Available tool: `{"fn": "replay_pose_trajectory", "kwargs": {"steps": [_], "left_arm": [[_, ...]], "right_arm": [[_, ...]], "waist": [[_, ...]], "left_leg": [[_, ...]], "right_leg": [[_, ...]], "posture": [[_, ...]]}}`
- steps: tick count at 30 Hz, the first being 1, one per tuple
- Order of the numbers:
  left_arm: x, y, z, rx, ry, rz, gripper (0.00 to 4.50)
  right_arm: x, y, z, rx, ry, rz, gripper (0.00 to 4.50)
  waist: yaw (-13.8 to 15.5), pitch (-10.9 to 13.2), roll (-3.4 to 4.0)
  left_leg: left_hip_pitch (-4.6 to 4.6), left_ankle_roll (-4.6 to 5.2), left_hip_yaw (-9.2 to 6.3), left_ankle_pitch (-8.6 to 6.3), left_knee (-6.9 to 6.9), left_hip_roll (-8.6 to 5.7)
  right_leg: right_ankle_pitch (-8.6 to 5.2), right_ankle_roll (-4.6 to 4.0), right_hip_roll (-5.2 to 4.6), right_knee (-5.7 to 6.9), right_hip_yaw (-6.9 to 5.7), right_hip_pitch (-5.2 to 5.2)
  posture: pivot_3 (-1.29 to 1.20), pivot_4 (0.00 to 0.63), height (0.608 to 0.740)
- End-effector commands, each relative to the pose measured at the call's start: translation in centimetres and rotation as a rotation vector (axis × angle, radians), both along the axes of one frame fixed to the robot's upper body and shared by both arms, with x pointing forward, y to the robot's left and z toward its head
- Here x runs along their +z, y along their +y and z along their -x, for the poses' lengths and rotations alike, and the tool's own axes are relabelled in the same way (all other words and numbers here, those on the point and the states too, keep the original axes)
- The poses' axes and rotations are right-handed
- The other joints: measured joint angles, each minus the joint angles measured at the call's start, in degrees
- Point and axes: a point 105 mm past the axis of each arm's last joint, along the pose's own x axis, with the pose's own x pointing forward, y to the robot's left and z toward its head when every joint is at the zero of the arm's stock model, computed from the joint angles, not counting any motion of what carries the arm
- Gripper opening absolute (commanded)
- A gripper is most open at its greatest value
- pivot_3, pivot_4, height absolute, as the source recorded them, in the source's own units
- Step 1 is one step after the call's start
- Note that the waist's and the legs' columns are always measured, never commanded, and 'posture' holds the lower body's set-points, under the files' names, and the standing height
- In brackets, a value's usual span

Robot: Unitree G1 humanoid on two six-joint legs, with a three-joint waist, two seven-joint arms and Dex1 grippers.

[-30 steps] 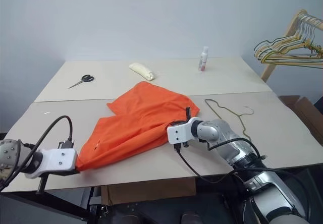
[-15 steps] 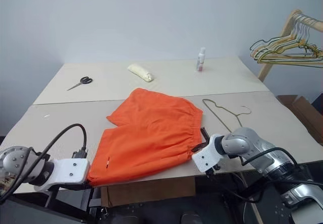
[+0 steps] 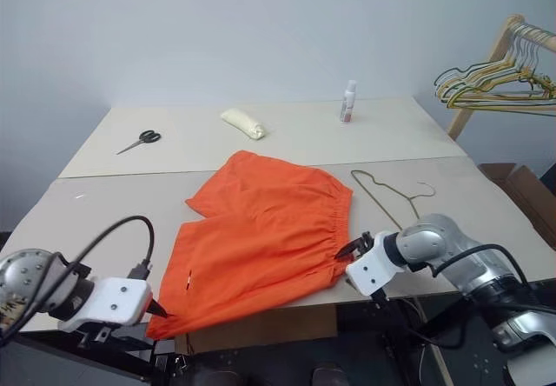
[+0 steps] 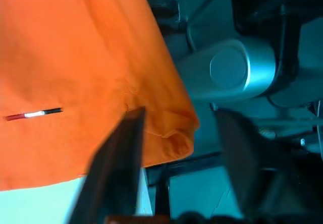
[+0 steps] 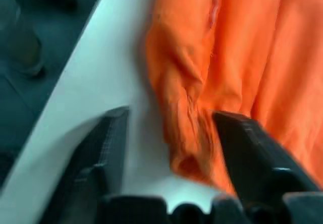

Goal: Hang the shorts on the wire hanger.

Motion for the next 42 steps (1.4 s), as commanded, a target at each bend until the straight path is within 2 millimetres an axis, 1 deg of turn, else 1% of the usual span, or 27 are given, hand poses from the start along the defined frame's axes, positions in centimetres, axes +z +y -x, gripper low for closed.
{"fn": "replay_pose_trajectory", "kwargs": {"steps": [1,2,5,7,9,12,15,17,20,22,24,27,30,33,36,39,42], "left_arm": [[3.0,-0.6,-2.0,0.057,-0.100,0.175,3.97],[3.5,-0.9,-2.5,0.068,-0.120,0.221,4.25],[4.2,-1.7,-4.0,0.079,-0.182,0.303,4.25],[4.3,-2.7,-4.8,0.062,-0.209,0.372,4.25],[4.5,-3.8,-5.4,0.050,-0.202,0.447,4.25],[4.7,-4.9,-6.5,0.041,-0.224,0.486,4.25],[4.9,-5.6,-7.2,0.030,-0.238,0.498,4.25],[5.0,-5.8,-7.5,0.034,-0.238,0.504,4.25],[5.1,-5.8,-7.4,0.017,-0.229,0.512,4.25],[6.1,-6.2,-7.0,0.013,-0.208,0.589,4.25],[6.9,-6.4,-6.5,-0.004,-0.194,0.653,4.25],[7.3,-6.7,-5.9,-0.016,-0.174,0.700,4.25],[7.2,-6.9,-5.6,-0.018,-0.166,0.711,4.25],[6.9,-7.0,-5.6,-0.017,-0.164,0.696,4.25],[6.4,-7.0,-5.6,-0.014,-0.169,0.676,4.25],[6.4,-7.0,-5.6,-0.016,-0.173,0.675,4.29],[6.6,-6.9,-5.5,-0.016,-0.170,0.682,4.29]], "right_arm": [[4.5,-1.0,-1.5,-0.229,0.007,-0.198,3.37],[4.8,-1.6,-1.8,-0.308,0.023,-0.230,3.37],[5.2,-3.4,-3.7,-0.587,0.010,-0.317,3.37],[5.2,-4.9,-5.6,-0.824,0.022,-0.450,3.37],[4.5,-6.3,-6.7,-1.004,0.049,-0.532,3.37],[2.9,-8.5,-7.9,-1.204,0.069,-0.553,3.37],[1.5,-10.6,-8.8,-1.370,0.112,-0.546,3.37],[0.8,-11.5,-9.2,-1.436,0.148,-0.551,3.37],[0.0,-12.2,-9.4,-1.451,0.158,-0.519,3.37],[-0.6,-12.6,-9.5,-1.458,0.180,-0.513,3.37],[-0.8,-12.2,-9.4,-1.419,0.228,-0.537,3.37],[-1.0,-11.8,-9.1,-1.354,0.259,-0.525,3.37],[-2.0,-11.8,-8.7,-1.328,0.274,-0.449,3.37],[-2.8,-11.8,-8.4,-1.316,0.300,-0.412,3.37],[-4.3,-12.1,-7.9,-1.346,0.344,-0.351,3.37],[-5.1,-12.4,-7.7,-1.402,0.392,-0.319,2.74],[-5.6,-12.5,-7.4,-1.416,0.424,-0.283,1.71]], "waist": [[0.16,0.00,0.01],[0.35,0.01,0.02],[0.56,0.00,0.01],[0.55,-0.02,-0.01],[0.53,-0.03,-0.01],[0.37,-0.02,-0.01],[-0.10,-0.01,0.02],[-0.51,-0.01,0.02],[-1.12,-0.01,0.02],[-1.38,-0.01,0.02],[-1.60,-0.01,0.02],[-2.07,-0.01,0.02],[-2.49,-0.01,0.02],[-2.56,-0.01,0.02],[-2.55,-0.01,0.02],[-2.50,-0.04,-0.02],[-2.46,-0.09,-0.10]], "left_leg": [[0.01,0.00,-0.01,0.00,0.00,0.01],[0.01,0.00,-0.04,0.00,0.01,0.01],[-0.02,-0.01,-0.05,0.00,0.01,-0.01],[-0.05,-0.02,-0.04,0.00,0.02,-0.03],[-0.07,-0.03,-0.03,0.00,0.04,-0.04],[-0.13,-0.04,-0.02,0.00,0.03,-0.09],[-0.21,-0.05,0.01,0.00,0.03,-0.15],[-0.22,-0.04,0.02,0.00,0.02,-0.16],[-0.22,-0.04,0.02,-0.01,0.00,-0.13],[-0.22,-0.03,0.02,-0.01,0.00,-0.12],[-0.22,-0.03,0.04,-0.01,0.01,-0.12],[-0.21,-0.03,0.03,-0.01,0.01,-0.11],[-0.18,-0.03,0.03,-0.01,0.01,-0.10],[-0.14,-0.03,0.03,-0.01,0.02,-0.11],[-0.09,-0.03,0.02,-0.01,0.02,-0.10],[-0.04,-0.03,0.00,-0.01,0.02,-0.10],[-0.01,-0.03,0.00,-0.01,0.04,-0.11]], "right_leg": [[0.01,0.00,0.01,0.00,0.00,0.00],[0.01,0.00,0.01,0.01,-0.02,0.01],[0.03,0.04,0.02,-0.01,-0.04,0.00],[0.06,0.06,0.02,-0.01,-0.03,-0.03],[0.09,0.06,0.04,0.00,-0.02,-0.03],[0.10,0.08,0.03,-0.02,-0.01,-0.07],[0.12,0.11,0.01,-0.04,0.04,-0.16],[0.13,0.12,0.01,-0.07,0.06,-0.17],[0.13,0.12,0.04,-0.11,0.06,-0.16],[0.13,0.13,0.05,-0.11,0.06,-0.17],[0.13,0.14,0.03,-0.10,0.09,-0.16],[0.14,0.16,0.04,-0.09,0.10,-0.16],[0.14,0.17,0.05,-0.08,0.10,-0.13],[0.15,0.17,0.05,-0.09,0.11,-0.09],[0.15,0.17,0.05,-0.09,0.10,-0.03],[0.15,0.17,0.06,-0.10,0.08,0.05],[0.16,0.19,0.04,-0.13,0.09,0.10]], "posture": [[0.03,0.000,0.740],[0.03,0.000,0.740],[0.02,0.000,0.740],[0.01,0.000,0.740],[-0.01,0.000,0.740],[-0.02,0.000,0.740],[-0.02,0.000,0.740],[-0.02,0.000,0.740],[-0.02,0.000,0.740],[-0.01,0.000,0.740],[0.00,0.000,0.740],[0.00,0.000,0.740],[0.00,0.000,0.740],[0.01,0.000,0.740],[0.01,0.000,0.740],[0.01,0.000,0.740],[0.01,0.000,0.740]]}}
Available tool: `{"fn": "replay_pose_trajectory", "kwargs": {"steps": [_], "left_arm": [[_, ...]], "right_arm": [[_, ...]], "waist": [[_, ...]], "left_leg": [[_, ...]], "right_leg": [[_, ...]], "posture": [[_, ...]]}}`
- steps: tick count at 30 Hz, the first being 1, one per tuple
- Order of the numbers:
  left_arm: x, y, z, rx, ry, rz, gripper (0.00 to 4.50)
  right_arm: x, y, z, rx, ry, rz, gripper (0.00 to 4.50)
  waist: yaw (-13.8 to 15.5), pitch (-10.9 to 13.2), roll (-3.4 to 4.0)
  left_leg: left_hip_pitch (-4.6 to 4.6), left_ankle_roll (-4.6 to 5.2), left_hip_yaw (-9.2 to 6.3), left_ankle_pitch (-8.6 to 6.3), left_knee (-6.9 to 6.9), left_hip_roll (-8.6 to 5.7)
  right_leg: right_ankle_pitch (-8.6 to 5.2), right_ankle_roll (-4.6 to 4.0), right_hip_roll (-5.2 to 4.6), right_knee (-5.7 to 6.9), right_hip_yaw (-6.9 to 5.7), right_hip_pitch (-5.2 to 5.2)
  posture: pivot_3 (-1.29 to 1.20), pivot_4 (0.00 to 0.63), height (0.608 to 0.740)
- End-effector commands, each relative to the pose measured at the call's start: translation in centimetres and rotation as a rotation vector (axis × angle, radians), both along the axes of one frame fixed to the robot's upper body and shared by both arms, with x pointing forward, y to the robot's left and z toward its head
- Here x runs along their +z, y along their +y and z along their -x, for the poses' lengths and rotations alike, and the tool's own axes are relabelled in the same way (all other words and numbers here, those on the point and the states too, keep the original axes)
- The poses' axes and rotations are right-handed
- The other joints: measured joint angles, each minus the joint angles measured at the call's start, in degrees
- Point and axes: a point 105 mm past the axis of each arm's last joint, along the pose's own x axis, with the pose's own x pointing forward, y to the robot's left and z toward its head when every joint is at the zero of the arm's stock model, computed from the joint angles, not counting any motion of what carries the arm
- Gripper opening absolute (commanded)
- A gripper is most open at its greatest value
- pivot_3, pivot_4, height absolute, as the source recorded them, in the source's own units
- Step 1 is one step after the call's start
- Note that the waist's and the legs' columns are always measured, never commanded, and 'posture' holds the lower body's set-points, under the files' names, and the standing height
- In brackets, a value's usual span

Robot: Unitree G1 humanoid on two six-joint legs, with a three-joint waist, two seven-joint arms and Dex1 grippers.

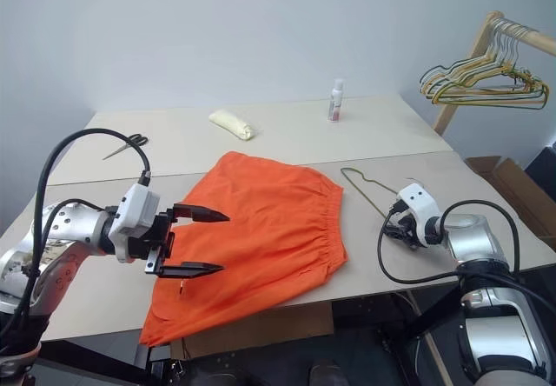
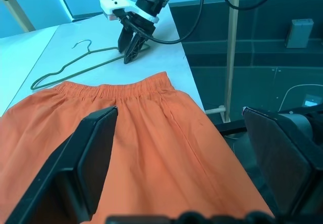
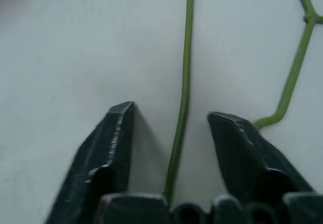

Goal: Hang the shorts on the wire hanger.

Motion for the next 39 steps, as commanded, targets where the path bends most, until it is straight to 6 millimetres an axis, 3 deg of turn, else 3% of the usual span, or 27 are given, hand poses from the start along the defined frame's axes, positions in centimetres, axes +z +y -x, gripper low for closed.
{"fn": "replay_pose_trajectory", "kwargs": {"steps": [1,5,11,15,18,22,26,30,35,39], "left_arm": [[0.7,0.0,0.1,-0.006,-0.036,0.005,4.29],[0.7,-0.1,0.0,-0.003,-0.044,0.003,4.29],[0.6,-0.3,-0.1,-0.001,-0.045,0.013,4.29],[0.6,-0.4,-1.4,0.105,-0.027,0.097,4.29],[0.8,-0.5,-2.5,0.178,-0.013,0.155,4.29],[1.9,-1.4,-5.2,0.323,0.035,0.306,4.29],[2.9,-2.2,-9.2,0.554,0.166,0.465,4.29],[5.4,-3.6,-10.8,0.609,0.314,0.686,4.29],[6.5,-4.9,-11.3,0.660,0.332,0.762,4.29],[6.9,-6.0,-11.8,0.726,0.306,0.793,4.29]], "right_arm": [[-1.7,-0.9,1.1,-0.032,0.101,0.038,1.42],[-1.7,-0.8,1.1,-0.031,0.098,0.045,0.03],[-0.9,-0.6,0.7,-0.050,0.032,0.068,0.03],[3.0,-0.4,-0.5,-0.197,-0.169,-0.023,0.03],[5.3,0.2,0.1,-0.204,-0.267,-0.049,0.03],[8.8,3.1,1.4,-0.118,-0.415,-0.089,0.03],[11.4,7.2,3.1,0.078,-0.598,-0.053,0.03],[13.0,11.9,4.5,0.210,-0.780,-0.107,0.03],[13.0,15.3,4.4,0.227,-0.867,-0.108,0.03],[12.7,16.9,4.4,0.252,-0.905,-0.087,0.03]], "waist": [[0.16,-0.09,-0.13],[0.36,-0.19,-0.28],[0.40,-0.20,-0.29],[0.67,-0.18,-0.26],[0.99,-0.11,-0.06],[1.44,-0.17,0.10],[1.67,-0.18,0.09],[1.39,-0.19,0.06],[1.11,-0.20,0.06],[1.47,-0.20,0.06]], "left_leg": [[0.01,0.00,0.00,0.00,0.00,0.00],[-0.01,-0.01,-0.04,-0.01,0.00,0.00],[-0.03,-0.03,-0.06,-0.02,0.00,0.00],[-0.08,-0.03,-0.07,-0.02,0.00,0.00],[-0.23,-0.04,-0.07,-0.02,-0.01,-0.02],[-0.77,-0.06,-0.06,0.00,0.08,-0.05],[-0.95,-0.07,-0.11,0.00,0.11,-0.08],[-1.01,-0.08,-0.13,0.00,0.15,-0.16],[-0.98,-0.21,-0.15,0.06,0.12,-0.22],[-0.99,-0.26,-0.21,0.09,0.12,-0.29]], "right_leg": [[0.00,0.00,0.00,0.00,0.00,0.01],[0.00,0.00,-0.02,-0.04,-0.03,0.02],[0.00,0.00,-0.03,-0.04,-0.03,0.00],[0.00,0.01,-0.05,-0.03,-0.02,-0.05],[0.03,0.05,-0.08,0.00,0.02,-0.24],[0.05,0.08,-0.06,0.15,0.05,-0.80],[0.08,0.13,-0.05,0.09,0.00,-0.88],[0.12,0.21,-0.08,0.01,0.01,-0.91],[0.13,0.19,-0.07,0.05,0.07,-0.94],[0.14,0.17,-0.09,0.03,0.04,-0.94]], "posture": [[0.01,0.000,0.740],[0.01,0.000,0.740],[0.00,0.000,0.740],[-0.01,0.000,0.740],[-0.03,0.000,0.740],[-0.04,0.000,0.740],[-0.05,0.000,0.740],[-0.05,0.000,0.740],[-0.05,0.000,0.740],[-0.04,0.000,0.740]]}}
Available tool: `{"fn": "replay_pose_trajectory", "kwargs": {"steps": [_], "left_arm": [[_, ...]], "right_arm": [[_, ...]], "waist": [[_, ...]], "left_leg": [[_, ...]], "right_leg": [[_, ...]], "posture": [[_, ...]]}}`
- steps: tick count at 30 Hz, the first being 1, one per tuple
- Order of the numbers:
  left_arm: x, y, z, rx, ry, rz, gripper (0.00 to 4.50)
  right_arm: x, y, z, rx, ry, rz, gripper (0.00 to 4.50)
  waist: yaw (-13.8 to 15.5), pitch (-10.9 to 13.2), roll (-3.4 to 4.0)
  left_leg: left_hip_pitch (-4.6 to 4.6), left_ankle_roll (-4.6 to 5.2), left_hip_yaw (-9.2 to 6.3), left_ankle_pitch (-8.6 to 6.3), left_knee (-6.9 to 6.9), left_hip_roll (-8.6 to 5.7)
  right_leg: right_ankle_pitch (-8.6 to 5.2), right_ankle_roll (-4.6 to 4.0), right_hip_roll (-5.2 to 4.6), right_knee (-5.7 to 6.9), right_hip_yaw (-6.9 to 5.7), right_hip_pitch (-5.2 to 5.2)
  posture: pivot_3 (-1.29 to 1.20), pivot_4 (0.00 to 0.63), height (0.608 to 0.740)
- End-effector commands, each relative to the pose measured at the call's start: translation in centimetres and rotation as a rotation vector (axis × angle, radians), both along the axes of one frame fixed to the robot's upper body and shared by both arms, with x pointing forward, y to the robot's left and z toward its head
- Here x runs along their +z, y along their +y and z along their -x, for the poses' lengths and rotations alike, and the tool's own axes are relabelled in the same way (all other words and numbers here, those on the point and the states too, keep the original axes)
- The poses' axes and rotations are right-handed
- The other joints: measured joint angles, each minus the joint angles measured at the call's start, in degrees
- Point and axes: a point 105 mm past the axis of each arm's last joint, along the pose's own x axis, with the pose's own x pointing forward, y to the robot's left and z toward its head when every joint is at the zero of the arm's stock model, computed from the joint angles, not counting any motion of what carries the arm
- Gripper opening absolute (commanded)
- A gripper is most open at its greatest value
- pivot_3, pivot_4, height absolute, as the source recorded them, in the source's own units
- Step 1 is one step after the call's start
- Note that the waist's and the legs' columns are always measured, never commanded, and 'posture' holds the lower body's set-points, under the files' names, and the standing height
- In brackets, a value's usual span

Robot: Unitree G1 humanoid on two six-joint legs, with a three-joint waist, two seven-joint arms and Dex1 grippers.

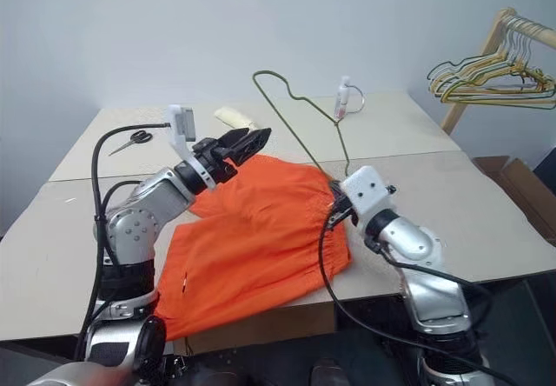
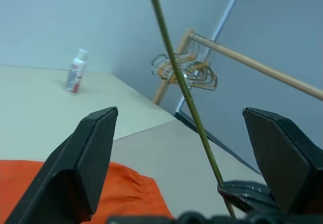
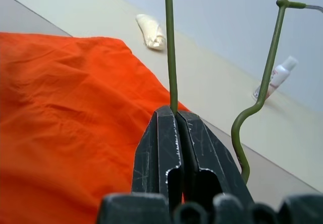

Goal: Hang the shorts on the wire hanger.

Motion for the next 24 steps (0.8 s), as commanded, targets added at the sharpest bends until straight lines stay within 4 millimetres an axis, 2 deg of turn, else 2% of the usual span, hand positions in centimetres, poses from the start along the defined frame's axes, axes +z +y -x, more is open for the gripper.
{"fn": "replay_pose_trajectory", "kwargs": {"steps": [1,5,6,7,18,21,23,24], "left_arm": [[2.50,-0.76,-0.07,0.061,-0.081,0.036,4.29],[3.15,-0.93,-0.27,0.068,-0.067,0.108,4.29],[3.11,-0.90,-0.40,0.075,-0.059,0.110,3.92],[3.03,-0.82,-0.57,0.086,-0.055,0.108,3.80],[3.02,-0.58,-0.78,0.071,-0.007,0.203,0.17],[2.87,-0.60,-0.81,0.062,0.006,0.213,0.03],[2.54,-0.83,-0.83,0.073,-0.018,0.146,0.03],[2.38,-0.91,-0.86,0.084,-0.034,0.110,0.00]], "right_arm": [[1.75,1.21,0.07,0.024,-0.118,0.025,0.03],[1.09,1.46,-0.01,0.040,-0.130,0.083,0.03],[1.15,1.42,-0.10,0.036,-0.133,0.076,0.00],[1.24,1.45,-0.14,0.036,-0.138,0.072,0.00],[1.57,1.44,-0.05,0.035,-0.173,0.091,0.00],[1.62,1.61,0.12,0.046,-0.200,0.110,0.00],[1.51,1.94,0.47,0.080,-0.230,0.157,0.00],[1.46,2.09,0.65,0.095,-0.250,0.188,0.26]], "waist": [[0.17,0.00,0.00],[0.34,0.00,0.00],[0.30,0.00,0.00],[0.29,0.00,0.00],[0.15,0.00,-0.01],[0.16,0.00,-0.01],[0.16,0.00,-0.01],[0.14,0.00,-0.01]], "left_leg": [[0.00,-0.03,-0.01,0.01,0.00,-0.04],[-0.02,-0.03,-0.03,0.02,0.00,-0.17],[-0.01,-0.03,-0.03,0.02,0.00,-0.21],[-0.01,-0.03,-0.02,0.02,0.00,-0.22],[-0.01,-0.04,-0.03,0.02,-0.01,-0.23],[0.00,-0.04,-0.03,0.02,0.00,-0.25],[0.00,-0.04,-0.03,0.02,0.00,-0.24],[0.00,-0.04,-0.03,0.02,0.00,-0.25]], "right_leg": [[0.00,0.00,-0.01,-0.01,0.00,0.00],[0.00,-0.01,-0.04,-0.06,-0.02,0.01],[0.00,-0.01,-0.04,-0.07,-0.02,0.01],[0.00,-0.01,-0.04,-0.07,-0.02,0.01],[0.00,-0.01,-0.02,-0.07,-0.02,0.02],[0.00,-0.01,-0.03,-0.07,-0.01,0.03],[0.00,-0.01,-0.02,-0.07,-0.02,0.03],[0.00,-0.01,-0.02,-0.07,-0.02,0.03]], "posture": [[-0.03,0.000,0.740],[-0.03,0.000,0.740],[-0.03,0.000,0.740],[-0.03,0.000,0.740],[-0.04,0.000,0.740],[-0.04,0.000,0.740],[-0.04,0.000,0.740],[-0.04,0.000,0.740]]}}
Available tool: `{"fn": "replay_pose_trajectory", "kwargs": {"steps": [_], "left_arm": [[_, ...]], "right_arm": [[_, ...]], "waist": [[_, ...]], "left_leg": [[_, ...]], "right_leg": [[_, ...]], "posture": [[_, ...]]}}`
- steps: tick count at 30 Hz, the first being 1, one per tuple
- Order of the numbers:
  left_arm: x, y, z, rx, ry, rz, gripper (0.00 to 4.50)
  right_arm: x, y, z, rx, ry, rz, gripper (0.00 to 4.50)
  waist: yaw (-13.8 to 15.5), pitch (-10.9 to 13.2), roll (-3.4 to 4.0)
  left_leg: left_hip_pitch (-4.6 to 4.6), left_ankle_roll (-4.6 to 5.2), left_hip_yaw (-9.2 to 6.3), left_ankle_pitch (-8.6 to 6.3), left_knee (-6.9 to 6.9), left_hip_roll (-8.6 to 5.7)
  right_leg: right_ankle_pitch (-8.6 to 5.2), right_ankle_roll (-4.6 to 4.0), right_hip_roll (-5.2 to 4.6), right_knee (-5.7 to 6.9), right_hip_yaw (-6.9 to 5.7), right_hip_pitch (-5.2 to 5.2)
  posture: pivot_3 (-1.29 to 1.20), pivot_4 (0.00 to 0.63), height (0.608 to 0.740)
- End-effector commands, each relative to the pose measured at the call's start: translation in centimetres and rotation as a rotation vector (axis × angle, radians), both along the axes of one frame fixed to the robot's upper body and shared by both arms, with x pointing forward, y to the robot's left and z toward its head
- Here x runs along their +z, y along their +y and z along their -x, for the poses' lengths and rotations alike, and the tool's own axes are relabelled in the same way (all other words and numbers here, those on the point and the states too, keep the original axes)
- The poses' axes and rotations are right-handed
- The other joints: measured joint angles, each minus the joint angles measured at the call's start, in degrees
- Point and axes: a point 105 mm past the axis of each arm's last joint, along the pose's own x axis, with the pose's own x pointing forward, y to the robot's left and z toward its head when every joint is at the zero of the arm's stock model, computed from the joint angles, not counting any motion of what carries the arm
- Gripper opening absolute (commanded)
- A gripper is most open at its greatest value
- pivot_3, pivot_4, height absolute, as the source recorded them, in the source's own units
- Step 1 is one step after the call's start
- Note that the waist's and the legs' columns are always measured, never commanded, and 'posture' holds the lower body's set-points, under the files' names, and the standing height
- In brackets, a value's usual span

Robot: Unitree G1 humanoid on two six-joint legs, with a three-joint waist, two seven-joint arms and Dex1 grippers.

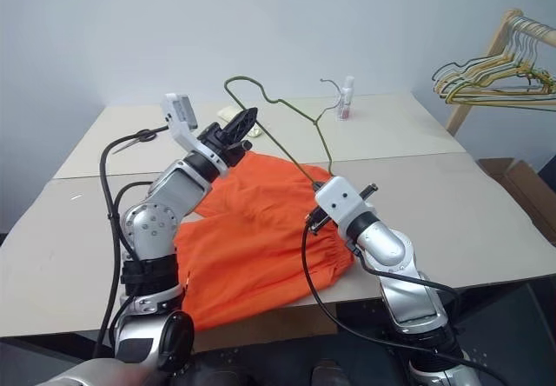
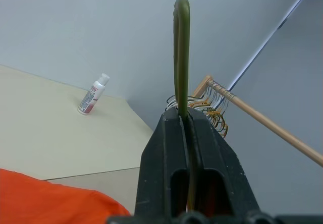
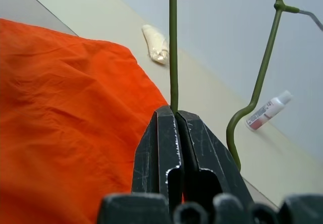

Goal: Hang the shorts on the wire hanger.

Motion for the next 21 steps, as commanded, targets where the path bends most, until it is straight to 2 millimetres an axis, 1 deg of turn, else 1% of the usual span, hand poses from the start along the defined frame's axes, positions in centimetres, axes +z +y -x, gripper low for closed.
{"fn": "replay_pose_trajectory", "kwargs": {"steps": [1,3,4,5,7,9,10,11,13,15,17,18,19,21], "left_arm": [[0.6,-0.7,0.1,0.013,-0.071,-0.099,0.00],[0.8,-0.4,0.1,0.022,-0.090,-0.093,0.00],[1.1,-0.2,0.1,0.022,-0.118,-0.093,0.00],[1.3,0.0,0.2,0.022,-0.138,-0.094,0.00],[2.2,0.9,0.4,0.010,-0.189,-0.064,0.00],[3.3,1.9,0.6,-0.019,-0.224,-0.026,0.00],[4.3,2.6,1.1,-0.040,-0.277,-0.038,0.00],[5.2,3.3,1.8,-0.079,-0.335,-0.048,0.00],[6.7,4.6,3.4,-0.176,-0.442,-0.059,0.00],[7.6,5.7,5.1,-0.301,-0.512,-0.040,0.00],[8.6,7.0,7.6,-0.462,-0.601,-0.017,0.00],[9.0,7.6,8.8,-0.540,-0.646,-0.005,0.00],[9.3,7.9,9.6,-0.590,-0.675,-0.002,0.00],[9.5,8.2,10.1,-0.634,-0.695,-0.009,0.00]], "right_arm": [[1.8,1.0,0.9,0.077,-0.140,0.075,0.54],[1.6,1.3,1.2,0.098,-0.147,0.096,1.08],[1.6,1.3,1.2,0.097,-0.150,0.094,1.63],[1.6,1.3,1.2,0.095,-0.154,0.092,1.81],[1.8,1.2,1.6,0.120,-0.134,0.052,2.46],[2.2,0.8,2.3,0.171,-0.063,-0.027,3.17],[2.3,0.8,3.6,0.255,-0.001,-0.048,3.49],[2.6,0.4,4.5,0.318,0.097,-0.112,3.86],[3.3,-0.4,5.9,0.415,0.223,-0.183,4.45],[3.5,-1.4,6.7,0.484,0.360,-0.224,4.45],[3.4,-2.3,7.5,0.558,0.510,-0.223,4.45],[3.6,-2.6,7.7,0.604,0.609,-0.257,4.45],[3.9,-2.9,7.8,0.635,0.669,-0.285,4.45],[4.9,-3.0,7.3,0.692,0.749,-0.370,4.45]], "waist": [[-0.02,0.00,0.00],[-0.01,0.00,0.00],[0.00,0.00,0.00],[-0.02,0.00,0.00],[-0.17,0.00,0.00],[-0.20,0.00,0.00],[-0.13,0.01,-0.01],[-0.11,0.02,0.01],[-0.30,0.04,-0.01],[-0.32,0.04,-0.01],[-0.23,0.04,-0.02],[-0.25,0.04,-0.02],[-0.41,0.05,-0.02],[-0.62,0.05,-0.03]], "left_leg": [[0.00,0.00,0.00,0.00,0.00,-0.02],[0.01,-0.01,0.00,0.01,0.00,-0.03],[0.01,-0.02,0.00,0.02,0.00,-0.03],[0.01,-0.03,-0.01,0.02,0.00,-0.02],[0.01,-0.03,0.00,0.02,0.00,-0.02],[0.02,-0.03,0.00,0.02,-0.01,0.00],[0.01,-0.03,-0.01,0.02,-0.01,0.01],[0.00,-0.02,-0.03,0.01,0.00,0.02],[-0.02,0.02,-0.03,-0.01,0.00,0.02],[0.01,0.08,-0.01,-0.04,0.02,0.06],[0.05,0.11,-0.02,-0.06,0.04,0.21],[0.09,0.12,-0.02,-0.06,0.03,0.21],[0.11,0.12,0.00,-0.06,0.04,0.23],[0.20,0.13,0.04,-0.06,0.04,0.27]], "right_leg": [[0.00,0.00,0.00,-0.01,0.00,0.00],[0.00,0.00,0.00,-0.01,0.00,0.02],[0.00,0.00,0.00,-0.01,0.00,0.02],[0.00,0.00,0.00,-0.01,0.00,0.02],[0.00,0.00,0.01,-0.01,0.00,0.01],[0.00,0.00,0.01,-0.01,0.00,0.01],[0.00,0.00,0.01,-0.01,0.00,0.01],[0.00,0.00,0.02,-0.01,-0.02,0.01],[0.00,0.00,0.02,-0.03,-0.03,0.00],[0.00,0.00,0.02,-0.03,-0.04,0.04],[-0.01,-0.01,0.05,-0.07,-0.11,0.13],[-0.01,-0.02,0.05,-0.07,-0.11,0.16],[-0.02,-0.03,0.06,-0.06,-0.11,0.17],[-0.03,-0.04,0.08,-0.06,-0.10,0.23]], "posture": [[-0.04,0.000,0.740],[-0.04,0.000,0.740],[-0.04,0.000,0.740],[-0.04,0.000,0.740],[-0.04,0.000,0.740],[-0.03,0.000,0.740],[-0.03,0.000,0.740],[-0.03,0.000,0.740],[-0.02,0.000,0.740],[-0.02,0.000,0.740],[-0.03,0.000,0.740],[-0.03,0.000,0.740],[-0.04,0.000,0.740],[-0.04,0.000,0.740]]}}
